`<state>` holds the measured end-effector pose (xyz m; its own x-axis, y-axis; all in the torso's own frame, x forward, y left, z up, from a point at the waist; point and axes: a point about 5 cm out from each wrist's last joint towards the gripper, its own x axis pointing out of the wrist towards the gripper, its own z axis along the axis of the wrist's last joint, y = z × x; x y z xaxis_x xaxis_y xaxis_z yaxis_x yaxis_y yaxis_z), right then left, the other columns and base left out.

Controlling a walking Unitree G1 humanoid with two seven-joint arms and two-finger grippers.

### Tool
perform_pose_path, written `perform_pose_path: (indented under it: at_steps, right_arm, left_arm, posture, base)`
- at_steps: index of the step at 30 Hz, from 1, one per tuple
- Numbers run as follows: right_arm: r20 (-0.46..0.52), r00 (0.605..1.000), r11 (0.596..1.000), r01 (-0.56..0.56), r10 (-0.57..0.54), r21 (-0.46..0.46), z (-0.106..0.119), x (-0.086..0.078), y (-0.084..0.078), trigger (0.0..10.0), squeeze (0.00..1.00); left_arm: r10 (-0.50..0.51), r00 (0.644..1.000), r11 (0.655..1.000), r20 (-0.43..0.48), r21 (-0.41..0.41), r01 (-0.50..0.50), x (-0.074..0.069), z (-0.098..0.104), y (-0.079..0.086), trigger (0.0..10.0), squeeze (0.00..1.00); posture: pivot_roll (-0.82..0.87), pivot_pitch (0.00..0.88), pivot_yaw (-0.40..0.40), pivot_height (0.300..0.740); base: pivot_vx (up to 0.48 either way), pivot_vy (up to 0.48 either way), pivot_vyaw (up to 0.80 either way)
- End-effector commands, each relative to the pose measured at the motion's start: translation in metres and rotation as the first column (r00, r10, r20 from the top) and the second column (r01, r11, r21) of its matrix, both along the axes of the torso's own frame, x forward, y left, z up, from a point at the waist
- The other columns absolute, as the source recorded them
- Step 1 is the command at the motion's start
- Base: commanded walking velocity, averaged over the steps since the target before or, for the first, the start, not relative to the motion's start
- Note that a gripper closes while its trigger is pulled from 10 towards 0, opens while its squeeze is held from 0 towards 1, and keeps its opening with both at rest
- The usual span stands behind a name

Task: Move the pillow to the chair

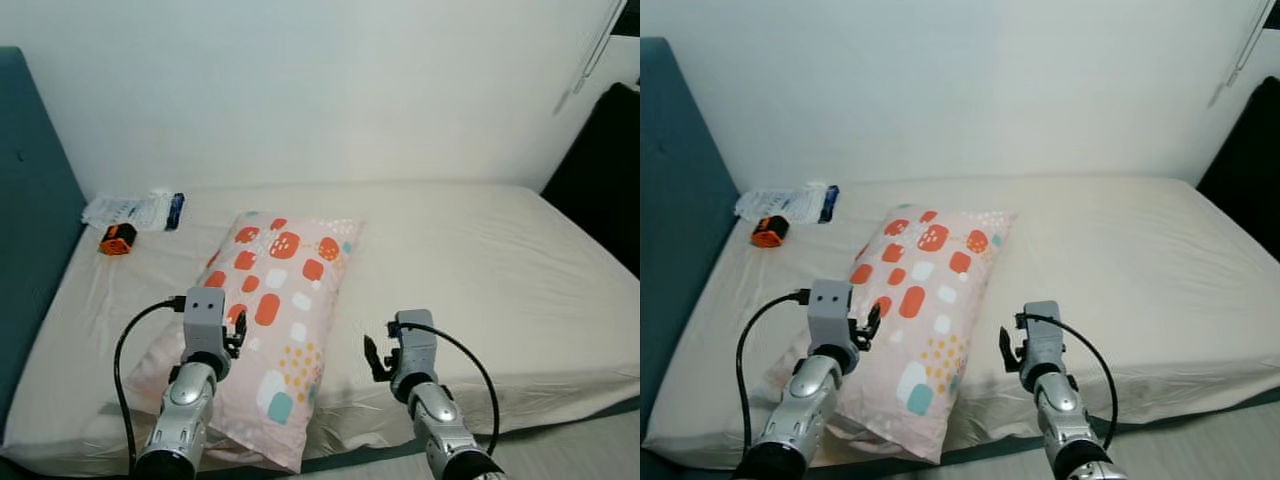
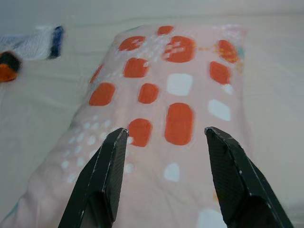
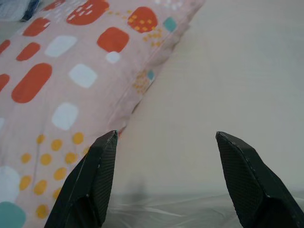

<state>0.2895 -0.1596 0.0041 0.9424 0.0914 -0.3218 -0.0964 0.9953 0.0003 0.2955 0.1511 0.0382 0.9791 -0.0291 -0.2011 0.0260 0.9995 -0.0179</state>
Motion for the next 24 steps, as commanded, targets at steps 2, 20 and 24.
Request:
perform_pose_path:
  at_steps: [2, 20, 24]
  right_arm:
    - [0.002, 1.0, 1.0, -0.003, 0.003, 0.012, 0.001, 0.002, 0.004, 10.0, 0.0]
    - [0.005, 1.0, 1.0, 0.015, -0.016, 0.024, 0.002, 0.003, 0.003, 10.0, 0.0]
    - [0.007, 1.0, 1.0, 0.015, -0.016, 0.024, 0.002, 0.003, 0.004, 10.0, 0.0]
  left_arm:
    - [0.016, 1.0, 1.0, -0.004, -0.003, -0.016, -0.002, -0.002, 0.005, 10.0, 0.0]
    - [-0.034, 0.994, 0.997, 0.1, -0.059, 0.04, -0.002, 0.01, -0.007, 10.0, 0.0]
    - [-0.013, 0.994, 0.998, 0.104, -0.067, 0.021, 0.0, 0.011, -0.004, 10.0, 0.0]
  posture:
    - [0.07, 0.0, -0.072, 0.74]
    - [0.06, 0.0, -0.067, 0.74]
    - [0.06, 0.0, -0.072, 0.74]
  base:
    - [0.0, 0.48, 0.0]
    - [0.0, -0.133, 0.0]
    - [0.0, 0.0, 0.0]
